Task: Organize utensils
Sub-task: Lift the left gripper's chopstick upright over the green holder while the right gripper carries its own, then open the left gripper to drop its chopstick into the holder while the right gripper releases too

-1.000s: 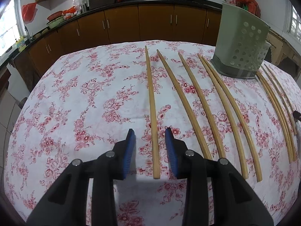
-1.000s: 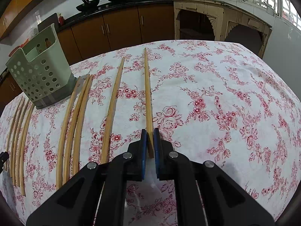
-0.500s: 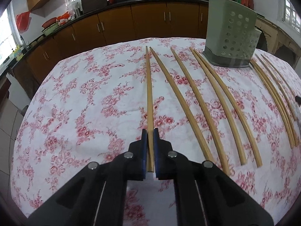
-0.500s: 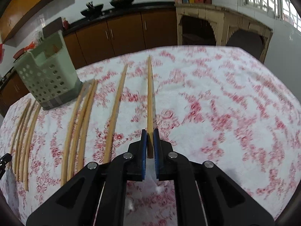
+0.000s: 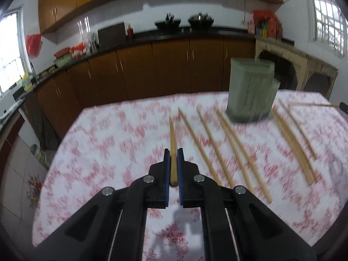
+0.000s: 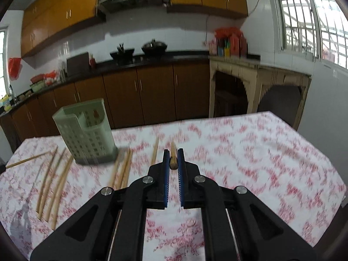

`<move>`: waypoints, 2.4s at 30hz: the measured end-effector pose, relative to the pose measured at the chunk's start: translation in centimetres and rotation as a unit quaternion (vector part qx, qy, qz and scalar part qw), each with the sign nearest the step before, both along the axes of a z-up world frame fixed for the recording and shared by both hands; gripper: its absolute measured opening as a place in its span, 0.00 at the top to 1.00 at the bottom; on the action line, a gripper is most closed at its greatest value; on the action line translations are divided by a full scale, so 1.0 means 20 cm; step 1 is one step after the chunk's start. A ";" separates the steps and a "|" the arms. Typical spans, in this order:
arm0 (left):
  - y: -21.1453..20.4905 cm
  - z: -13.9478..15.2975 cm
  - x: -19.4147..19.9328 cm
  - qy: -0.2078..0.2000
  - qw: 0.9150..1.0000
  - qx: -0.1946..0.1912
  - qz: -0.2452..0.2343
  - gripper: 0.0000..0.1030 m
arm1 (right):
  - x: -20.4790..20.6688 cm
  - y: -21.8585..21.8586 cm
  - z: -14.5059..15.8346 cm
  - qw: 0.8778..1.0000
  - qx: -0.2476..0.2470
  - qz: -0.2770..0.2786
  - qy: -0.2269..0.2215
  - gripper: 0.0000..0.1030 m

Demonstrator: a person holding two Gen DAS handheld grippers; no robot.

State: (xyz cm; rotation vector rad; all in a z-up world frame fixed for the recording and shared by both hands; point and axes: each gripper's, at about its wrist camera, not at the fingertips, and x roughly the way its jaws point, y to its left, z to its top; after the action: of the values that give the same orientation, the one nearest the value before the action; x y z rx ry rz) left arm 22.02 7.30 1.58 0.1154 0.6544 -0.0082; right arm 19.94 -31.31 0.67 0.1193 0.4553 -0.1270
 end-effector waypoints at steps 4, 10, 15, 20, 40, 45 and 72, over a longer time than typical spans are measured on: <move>0.01 0.14 0.00 -0.036 0.999 -0.012 0.001 0.93 | -0.01 -0.01 0.09 1.000 0.005 0.001 -0.027 0.92; 0.03 0.29 0.04 -0.063 0.997 -0.035 0.010 0.93 | -0.01 -0.02 0.20 0.998 0.012 0.001 -0.056 0.93; 0.05 0.38 0.08 -0.075 0.996 -0.053 0.014 0.93 | 0.02 -0.02 0.26 0.998 0.012 -0.001 -0.067 0.93; 0.06 0.42 0.10 -0.079 0.995 -0.055 0.017 0.93 | 0.05 -0.03 0.30 0.998 0.018 -0.002 -0.067 0.93; -0.32 1.13 0.23 -0.189 0.977 -0.085 -0.046 0.93 | 0.24 0.14 0.87 0.984 0.061 0.075 -0.152 0.93; -0.50 1.19 0.34 -0.199 0.974 -0.090 -0.061 0.93 | 0.31 0.23 0.88 0.981 0.053 0.093 -0.159 0.93; -0.60 0.69 0.66 -0.103 0.990 -0.085 -0.041 0.77 | 0.55 0.35 0.58 0.990 0.061 0.121 -0.045 0.82</move>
State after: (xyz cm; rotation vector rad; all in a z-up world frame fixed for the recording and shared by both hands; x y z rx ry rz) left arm 35.21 -4.64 15.47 -0.0223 0.4401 -0.1297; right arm 31.02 -24.29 12.22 0.1887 0.3847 0.1442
